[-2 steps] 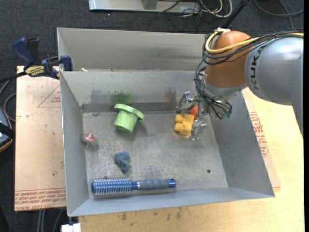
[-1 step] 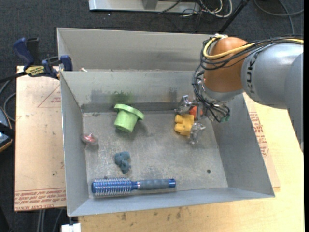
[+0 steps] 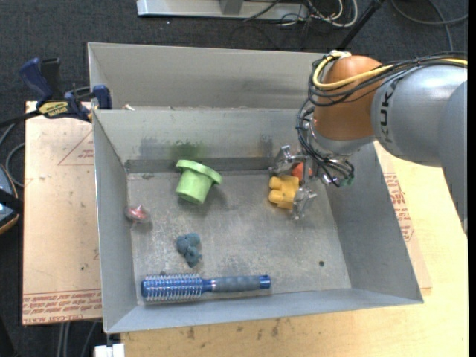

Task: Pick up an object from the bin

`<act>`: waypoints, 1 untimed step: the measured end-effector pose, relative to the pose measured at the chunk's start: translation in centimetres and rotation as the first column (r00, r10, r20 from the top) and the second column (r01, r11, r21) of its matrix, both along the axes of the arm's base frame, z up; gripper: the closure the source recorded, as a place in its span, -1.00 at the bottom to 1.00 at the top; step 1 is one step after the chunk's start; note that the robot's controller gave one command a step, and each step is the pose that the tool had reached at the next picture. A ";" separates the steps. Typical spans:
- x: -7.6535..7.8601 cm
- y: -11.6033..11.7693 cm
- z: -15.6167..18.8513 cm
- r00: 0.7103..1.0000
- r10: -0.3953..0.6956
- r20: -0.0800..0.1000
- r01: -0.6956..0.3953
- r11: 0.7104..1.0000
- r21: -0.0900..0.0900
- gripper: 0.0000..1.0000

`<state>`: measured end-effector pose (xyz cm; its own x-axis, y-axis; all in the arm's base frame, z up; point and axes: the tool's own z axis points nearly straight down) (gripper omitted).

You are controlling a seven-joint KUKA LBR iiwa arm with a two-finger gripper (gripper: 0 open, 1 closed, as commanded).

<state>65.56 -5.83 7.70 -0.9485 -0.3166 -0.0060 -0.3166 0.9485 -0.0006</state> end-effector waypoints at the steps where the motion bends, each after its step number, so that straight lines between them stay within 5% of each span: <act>1: 0.1 0.0 0.2 1.000 -0.001 0.004 0.001 1.000 0.000 1.00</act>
Offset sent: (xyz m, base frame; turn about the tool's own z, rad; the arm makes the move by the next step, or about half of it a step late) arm 0.0000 0.0000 0.0000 0.0000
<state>65.69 -5.83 7.89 -0.9489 -0.3155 -0.0102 -0.3155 0.9489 -0.0016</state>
